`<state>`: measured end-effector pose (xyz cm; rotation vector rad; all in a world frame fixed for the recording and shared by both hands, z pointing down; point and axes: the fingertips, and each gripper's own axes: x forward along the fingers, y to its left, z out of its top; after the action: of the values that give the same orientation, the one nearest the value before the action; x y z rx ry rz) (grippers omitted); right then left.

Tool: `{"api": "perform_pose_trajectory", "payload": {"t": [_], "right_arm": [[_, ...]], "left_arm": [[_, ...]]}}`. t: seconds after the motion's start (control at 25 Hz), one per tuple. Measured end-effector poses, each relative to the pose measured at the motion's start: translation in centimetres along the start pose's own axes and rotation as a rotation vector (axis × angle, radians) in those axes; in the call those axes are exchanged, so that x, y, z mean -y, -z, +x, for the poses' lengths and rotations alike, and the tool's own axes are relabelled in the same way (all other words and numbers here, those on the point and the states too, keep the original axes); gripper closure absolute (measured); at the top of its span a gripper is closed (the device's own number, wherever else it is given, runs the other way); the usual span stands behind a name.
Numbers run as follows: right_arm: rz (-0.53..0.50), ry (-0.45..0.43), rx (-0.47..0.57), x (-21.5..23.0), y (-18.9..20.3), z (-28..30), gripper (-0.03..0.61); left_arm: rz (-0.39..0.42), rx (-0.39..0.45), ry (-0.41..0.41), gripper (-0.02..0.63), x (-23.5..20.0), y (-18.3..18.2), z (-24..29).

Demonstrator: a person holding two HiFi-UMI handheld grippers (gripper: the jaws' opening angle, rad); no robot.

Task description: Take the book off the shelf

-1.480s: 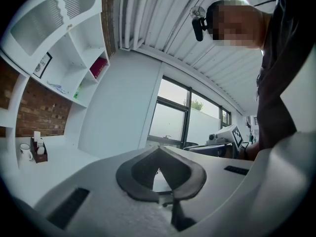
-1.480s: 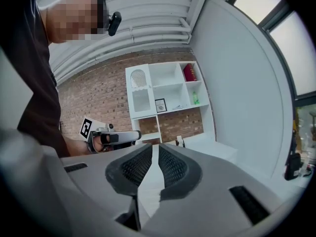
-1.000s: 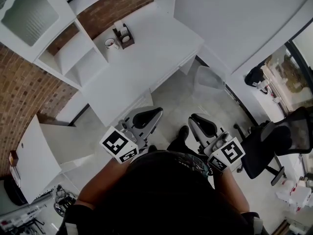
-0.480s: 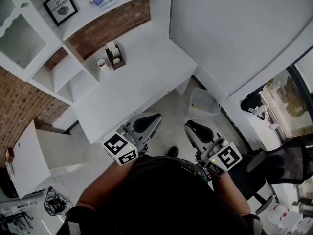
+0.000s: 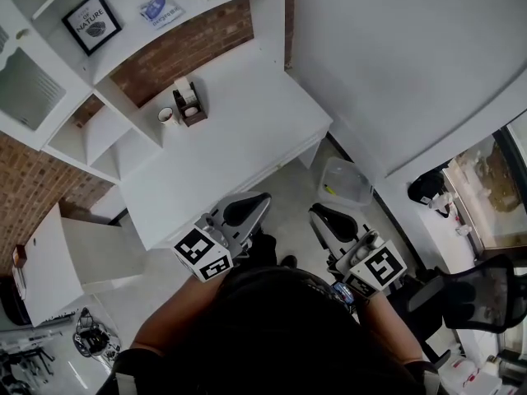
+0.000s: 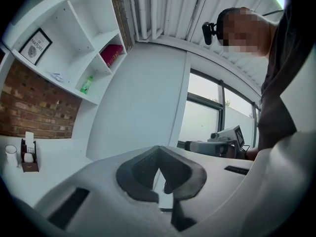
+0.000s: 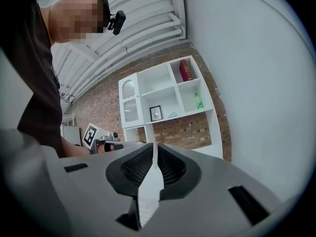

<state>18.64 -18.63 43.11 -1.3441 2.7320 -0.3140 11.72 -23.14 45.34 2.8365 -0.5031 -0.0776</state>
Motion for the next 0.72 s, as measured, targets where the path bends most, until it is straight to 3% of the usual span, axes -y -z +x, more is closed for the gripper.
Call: {"api": "perform_pose_trajectory", "payload": {"t": [0.44, 0.72], "right_arm": [[-0.097, -0.032, -0.005, 4.8, -2.5, 5.9, 0.557], [-0.170, -0.099, 0.040, 6.0, -7.2, 15.1, 0.557]], "left_arm": [[0.022, 0.038, -0.009, 0.606, -6.7, -2.7, 3.6], [0.110, 0.093, -0.036, 0.606, -14.3, -8.5, 2.4]]}}
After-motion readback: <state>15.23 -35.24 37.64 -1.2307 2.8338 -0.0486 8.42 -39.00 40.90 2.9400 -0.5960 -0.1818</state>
